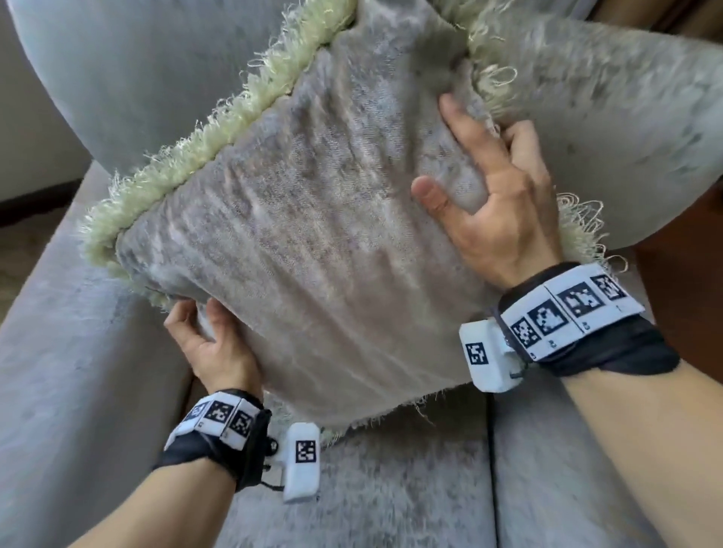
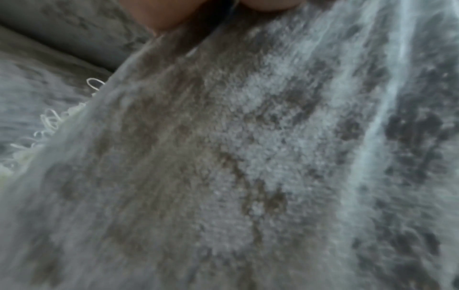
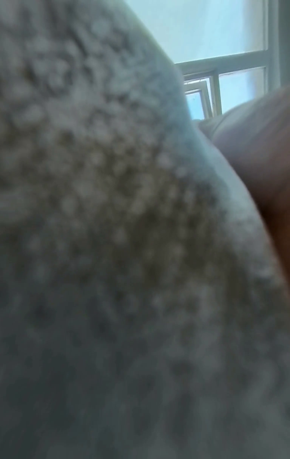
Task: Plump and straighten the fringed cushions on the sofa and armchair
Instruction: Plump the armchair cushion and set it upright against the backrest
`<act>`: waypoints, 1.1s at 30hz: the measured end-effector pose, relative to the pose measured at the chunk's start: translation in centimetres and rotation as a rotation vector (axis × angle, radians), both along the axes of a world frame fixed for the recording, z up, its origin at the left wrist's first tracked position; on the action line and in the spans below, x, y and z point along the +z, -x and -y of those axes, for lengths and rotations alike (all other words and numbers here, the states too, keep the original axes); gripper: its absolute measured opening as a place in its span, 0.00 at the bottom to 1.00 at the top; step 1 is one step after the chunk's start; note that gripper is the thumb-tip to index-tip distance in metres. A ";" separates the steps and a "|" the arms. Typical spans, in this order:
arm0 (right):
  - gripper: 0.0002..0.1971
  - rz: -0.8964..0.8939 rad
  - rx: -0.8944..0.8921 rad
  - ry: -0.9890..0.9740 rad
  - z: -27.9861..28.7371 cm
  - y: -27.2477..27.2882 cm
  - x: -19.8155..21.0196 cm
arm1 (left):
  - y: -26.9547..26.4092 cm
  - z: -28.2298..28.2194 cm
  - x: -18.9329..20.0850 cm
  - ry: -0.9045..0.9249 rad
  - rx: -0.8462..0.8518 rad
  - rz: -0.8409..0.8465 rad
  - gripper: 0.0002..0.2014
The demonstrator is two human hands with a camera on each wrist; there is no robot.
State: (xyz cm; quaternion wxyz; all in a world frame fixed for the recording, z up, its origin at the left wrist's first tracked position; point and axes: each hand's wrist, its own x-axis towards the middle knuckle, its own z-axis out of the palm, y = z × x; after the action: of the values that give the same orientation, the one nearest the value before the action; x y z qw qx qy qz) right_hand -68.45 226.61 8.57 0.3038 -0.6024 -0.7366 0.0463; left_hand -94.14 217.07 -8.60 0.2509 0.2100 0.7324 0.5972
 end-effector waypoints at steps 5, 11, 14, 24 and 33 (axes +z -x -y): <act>0.35 -0.035 -0.027 0.041 -0.5 -0.3 -2.9 | -0.8 -1.8 -2.0 0.010 0.128 0.083 0.29; 0.39 -0.028 -0.015 0.013 -0.8 -0.7 -3.5 | -0.9 -2.5 -2.5 0.008 0.163 0.074 0.31; 0.39 -0.060 -0.050 -0.023 0.6 -1.8 -3.7 | -0.3 -2.0 -1.2 0.074 0.169 0.060 0.29; 0.27 -0.010 -0.368 0.500 9.9 -6.9 4.1 | -0.4 -1.8 14.5 0.113 0.070 -0.045 0.28; 0.25 0.153 -0.562 0.662 23.5 -15.4 22.2 | -15.4 0.8 33.2 0.038 -1.183 -0.622 0.17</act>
State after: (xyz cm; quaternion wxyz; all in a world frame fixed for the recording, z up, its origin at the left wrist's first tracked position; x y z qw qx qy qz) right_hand -53.01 203.13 30.73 0.0397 -0.8459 -0.5100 0.1508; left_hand -78.75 216.26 24.56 0.3171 0.7342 0.5422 0.2577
